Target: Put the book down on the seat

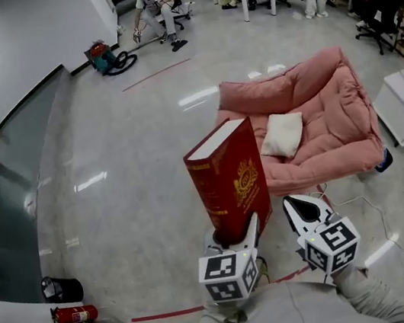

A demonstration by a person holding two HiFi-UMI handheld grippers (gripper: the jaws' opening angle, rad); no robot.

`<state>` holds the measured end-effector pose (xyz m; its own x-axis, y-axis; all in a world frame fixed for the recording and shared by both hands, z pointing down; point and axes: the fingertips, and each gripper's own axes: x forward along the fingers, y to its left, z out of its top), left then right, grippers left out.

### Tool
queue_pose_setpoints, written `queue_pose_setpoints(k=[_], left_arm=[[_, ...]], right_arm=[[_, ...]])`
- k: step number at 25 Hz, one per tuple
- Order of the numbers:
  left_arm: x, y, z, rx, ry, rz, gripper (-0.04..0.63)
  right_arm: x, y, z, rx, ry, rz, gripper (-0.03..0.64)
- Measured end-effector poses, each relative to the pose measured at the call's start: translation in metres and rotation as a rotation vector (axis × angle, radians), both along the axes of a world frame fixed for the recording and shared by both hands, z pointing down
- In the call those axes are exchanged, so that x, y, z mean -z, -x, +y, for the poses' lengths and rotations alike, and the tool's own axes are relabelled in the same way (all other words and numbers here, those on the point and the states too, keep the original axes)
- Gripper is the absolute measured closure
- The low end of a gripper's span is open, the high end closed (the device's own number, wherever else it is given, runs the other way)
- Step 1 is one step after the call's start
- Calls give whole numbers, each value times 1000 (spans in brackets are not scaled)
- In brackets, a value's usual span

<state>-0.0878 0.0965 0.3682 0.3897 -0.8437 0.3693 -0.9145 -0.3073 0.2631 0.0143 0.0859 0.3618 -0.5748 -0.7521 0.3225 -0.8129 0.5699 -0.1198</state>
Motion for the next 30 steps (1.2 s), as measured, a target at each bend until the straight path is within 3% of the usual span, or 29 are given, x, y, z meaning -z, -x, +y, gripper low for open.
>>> queue_pose_setpoints(k=[12, 25, 30], left_arm=[[-10, 25, -60, -12, 14, -2, 342], [-21, 15, -120, -3, 43, 0, 342], [-29, 12, -148, 3, 64, 6, 342]], right_arm=[[-7, 30, -48, 33, 7, -9, 612], [-23, 24, -109, 52, 80, -55, 612], [-28, 22, -140, 63, 86, -29, 611]])
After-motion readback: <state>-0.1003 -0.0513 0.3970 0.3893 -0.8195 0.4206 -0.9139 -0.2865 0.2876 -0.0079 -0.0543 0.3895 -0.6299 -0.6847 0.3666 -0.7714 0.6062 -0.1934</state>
